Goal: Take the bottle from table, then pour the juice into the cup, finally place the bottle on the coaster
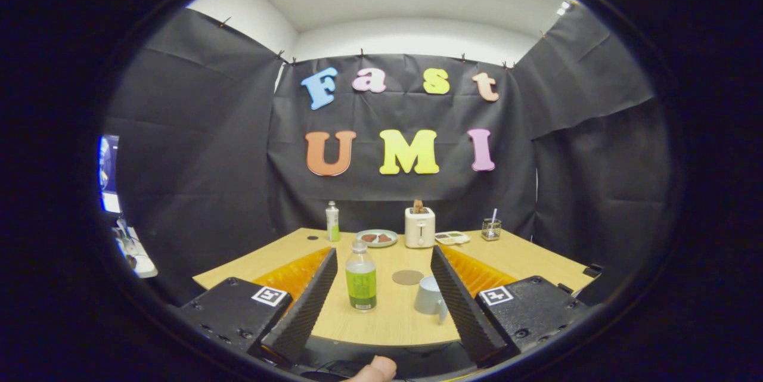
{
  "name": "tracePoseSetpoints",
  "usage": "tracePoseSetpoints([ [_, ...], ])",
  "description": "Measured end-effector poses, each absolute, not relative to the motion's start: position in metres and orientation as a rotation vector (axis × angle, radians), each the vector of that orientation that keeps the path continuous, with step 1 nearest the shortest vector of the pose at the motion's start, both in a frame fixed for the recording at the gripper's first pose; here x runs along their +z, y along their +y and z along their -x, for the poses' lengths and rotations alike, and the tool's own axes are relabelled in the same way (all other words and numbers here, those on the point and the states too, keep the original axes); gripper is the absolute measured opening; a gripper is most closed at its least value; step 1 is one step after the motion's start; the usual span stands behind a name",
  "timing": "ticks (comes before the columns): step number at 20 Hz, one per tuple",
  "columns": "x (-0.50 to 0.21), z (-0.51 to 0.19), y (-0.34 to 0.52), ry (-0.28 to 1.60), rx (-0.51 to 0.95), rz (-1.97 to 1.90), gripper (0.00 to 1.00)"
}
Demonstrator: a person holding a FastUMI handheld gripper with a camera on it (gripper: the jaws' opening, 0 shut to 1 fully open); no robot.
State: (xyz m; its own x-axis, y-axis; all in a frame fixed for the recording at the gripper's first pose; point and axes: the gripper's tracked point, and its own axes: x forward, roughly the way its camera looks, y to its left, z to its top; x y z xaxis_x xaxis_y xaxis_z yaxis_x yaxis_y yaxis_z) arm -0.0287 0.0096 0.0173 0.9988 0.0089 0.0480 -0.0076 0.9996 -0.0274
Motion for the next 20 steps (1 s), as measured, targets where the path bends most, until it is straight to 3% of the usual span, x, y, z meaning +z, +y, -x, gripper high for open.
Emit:
tracePoseSetpoints([
  [20, -0.005, -0.004, 0.001, -0.007, -0.016, 0.032, 1.0],
])
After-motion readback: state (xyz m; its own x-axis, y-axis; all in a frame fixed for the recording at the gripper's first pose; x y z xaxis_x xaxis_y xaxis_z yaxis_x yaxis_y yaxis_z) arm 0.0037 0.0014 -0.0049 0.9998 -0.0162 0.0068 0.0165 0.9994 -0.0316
